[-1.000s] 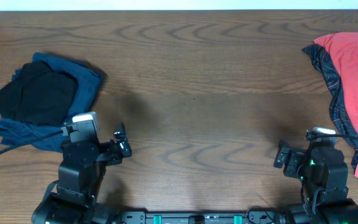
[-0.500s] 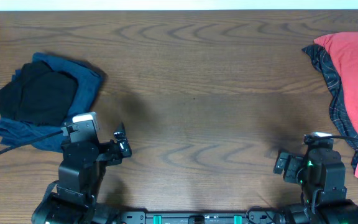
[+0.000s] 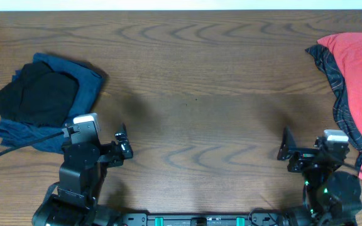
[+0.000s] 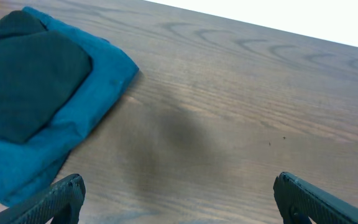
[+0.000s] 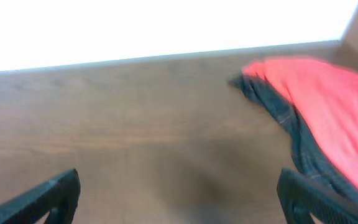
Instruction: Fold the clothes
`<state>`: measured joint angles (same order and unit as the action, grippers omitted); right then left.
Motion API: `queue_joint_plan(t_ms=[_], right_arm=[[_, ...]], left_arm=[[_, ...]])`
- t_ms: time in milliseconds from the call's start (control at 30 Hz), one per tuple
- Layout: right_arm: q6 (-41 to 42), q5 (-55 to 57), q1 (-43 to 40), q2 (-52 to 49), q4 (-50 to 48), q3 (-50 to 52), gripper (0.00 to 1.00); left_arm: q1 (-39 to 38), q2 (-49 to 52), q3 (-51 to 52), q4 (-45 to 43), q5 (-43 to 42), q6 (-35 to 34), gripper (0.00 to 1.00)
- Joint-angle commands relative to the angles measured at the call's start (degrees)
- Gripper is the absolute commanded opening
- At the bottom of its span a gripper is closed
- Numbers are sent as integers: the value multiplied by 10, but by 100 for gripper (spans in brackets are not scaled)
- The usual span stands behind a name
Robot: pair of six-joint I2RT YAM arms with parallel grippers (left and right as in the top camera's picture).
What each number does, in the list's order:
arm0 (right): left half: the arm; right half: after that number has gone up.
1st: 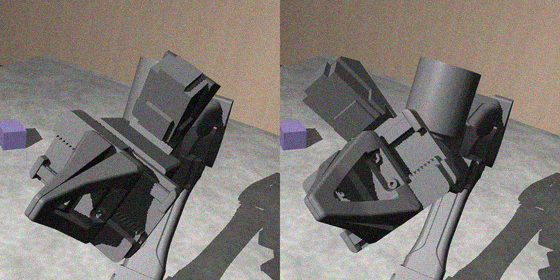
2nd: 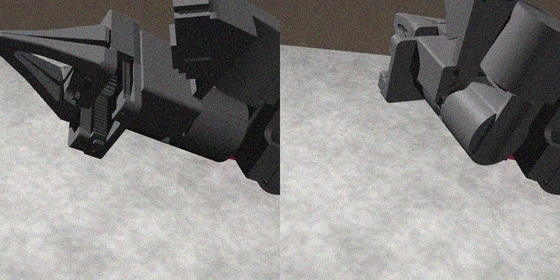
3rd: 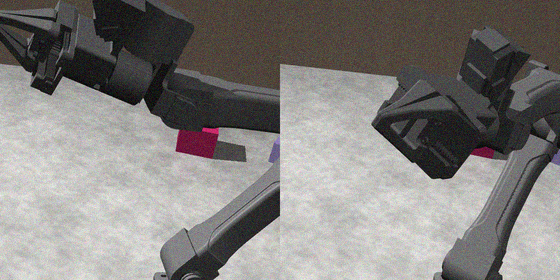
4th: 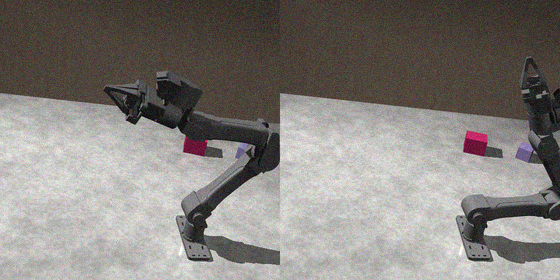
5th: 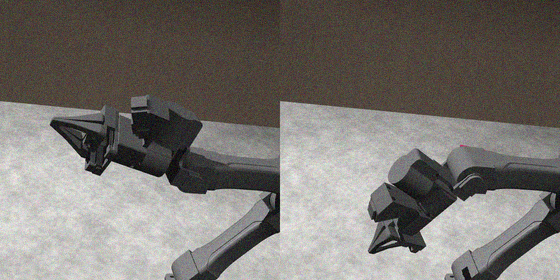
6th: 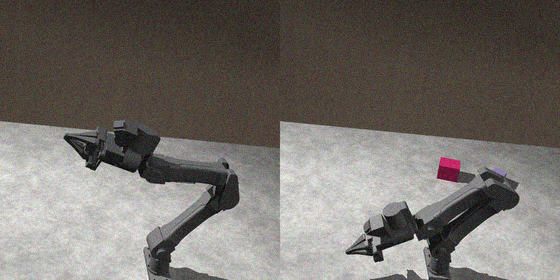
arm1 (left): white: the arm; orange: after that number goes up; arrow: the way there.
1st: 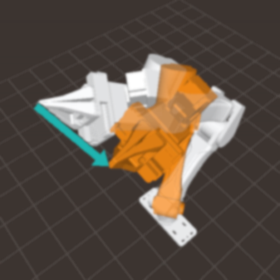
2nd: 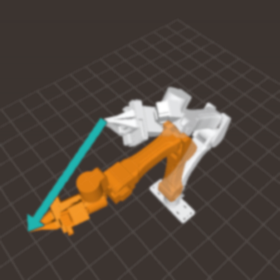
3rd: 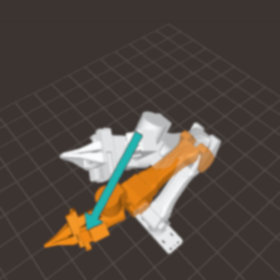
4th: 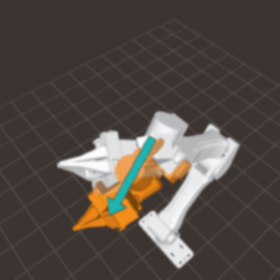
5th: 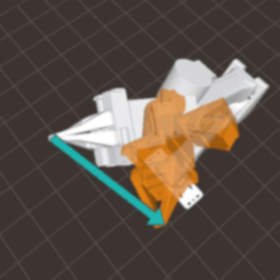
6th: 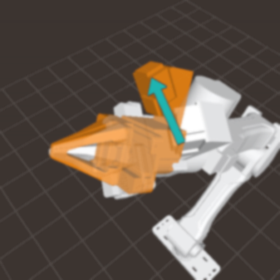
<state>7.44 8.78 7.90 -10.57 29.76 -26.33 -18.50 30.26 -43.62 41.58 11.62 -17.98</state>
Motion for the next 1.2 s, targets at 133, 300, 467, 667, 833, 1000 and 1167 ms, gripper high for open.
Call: queue_joint_plan(t_ms=[133,300,467,667,833,1000,1167], right_arm=[[-68,-69,-5,90,-191,154,99],[-110,-76,-5,103,-335,232,99],[-156,-72,-5,103,-372,260,99],[-154,-93,-5,103,-259,260,99],[-154,-92,-4,103,-255,260,99],[-154,-92,-4,102,-255,260,99],[-154,-92,-4,102,-255,260,99]], left_arm=[[-2,0,3,-1,9,1,98],[-2,0,3,-1,9,1,98],[-2,0,3,-1,9,1,98],[-2,0,3,-1,9,1,98],[-2,0,3,-1,9,1,98],[-2,0,3,-1,9,1,98],[-2,0,3,-1,9,1,98]])
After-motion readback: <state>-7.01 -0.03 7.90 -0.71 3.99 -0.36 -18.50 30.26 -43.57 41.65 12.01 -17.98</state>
